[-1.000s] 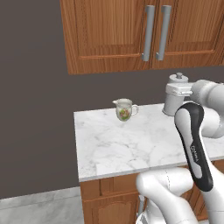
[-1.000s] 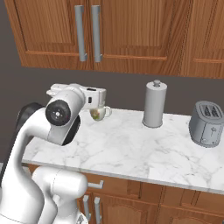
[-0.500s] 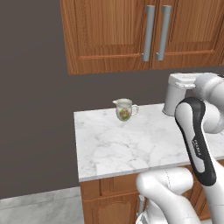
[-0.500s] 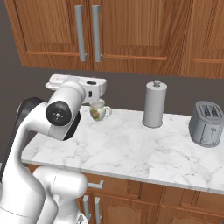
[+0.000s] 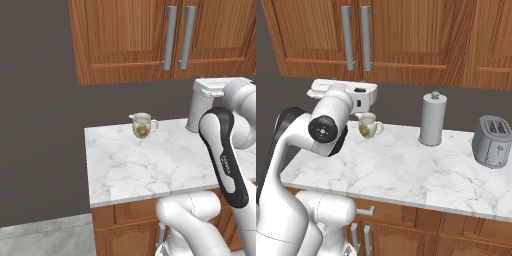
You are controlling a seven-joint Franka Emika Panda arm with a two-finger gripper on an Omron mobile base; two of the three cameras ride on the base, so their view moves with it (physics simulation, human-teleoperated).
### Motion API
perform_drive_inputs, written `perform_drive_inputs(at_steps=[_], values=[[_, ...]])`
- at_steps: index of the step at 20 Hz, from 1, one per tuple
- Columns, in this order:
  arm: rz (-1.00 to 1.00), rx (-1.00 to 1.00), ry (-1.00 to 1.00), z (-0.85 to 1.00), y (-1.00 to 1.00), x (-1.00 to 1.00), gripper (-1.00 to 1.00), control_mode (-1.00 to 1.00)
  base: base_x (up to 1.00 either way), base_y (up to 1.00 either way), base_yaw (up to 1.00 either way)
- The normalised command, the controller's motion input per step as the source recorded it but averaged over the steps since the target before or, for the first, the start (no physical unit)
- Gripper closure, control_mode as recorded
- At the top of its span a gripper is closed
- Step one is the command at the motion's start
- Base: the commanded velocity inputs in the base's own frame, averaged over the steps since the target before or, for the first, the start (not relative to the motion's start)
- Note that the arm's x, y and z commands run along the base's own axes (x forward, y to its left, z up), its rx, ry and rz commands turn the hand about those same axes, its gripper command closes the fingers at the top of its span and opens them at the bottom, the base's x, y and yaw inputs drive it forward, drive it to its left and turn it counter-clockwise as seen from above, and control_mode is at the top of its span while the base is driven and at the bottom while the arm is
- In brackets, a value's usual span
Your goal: Pick the sponge and sponge from the cabinet and place them on the counter.
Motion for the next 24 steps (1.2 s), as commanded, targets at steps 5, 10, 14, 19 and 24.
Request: perform_drive_inputs(at_steps=[5,10,14,19,24], values=[[0.0,0.0,-0.04,0.19,0.0,0.02,-1.0,-1.0,0.0,0.0,0.0],[0.0,0.0,0.0,0.13,0.0,0.09,-1.0,-1.0,0.0,0.0,0.0],[0.0,0.0,0.0,0.05,-0.01,0.14,-1.0,-1.0,0.0,0.0,0.0],[0.0,0.0,0.0,0.01,-0.01,0.2,-1.0,-1.0,0.0,0.0,0.0],[0.0,0.0,-0.05,0.0,0.0,0.21,-1.0,-1.0,0.0,0.0,0.0]])
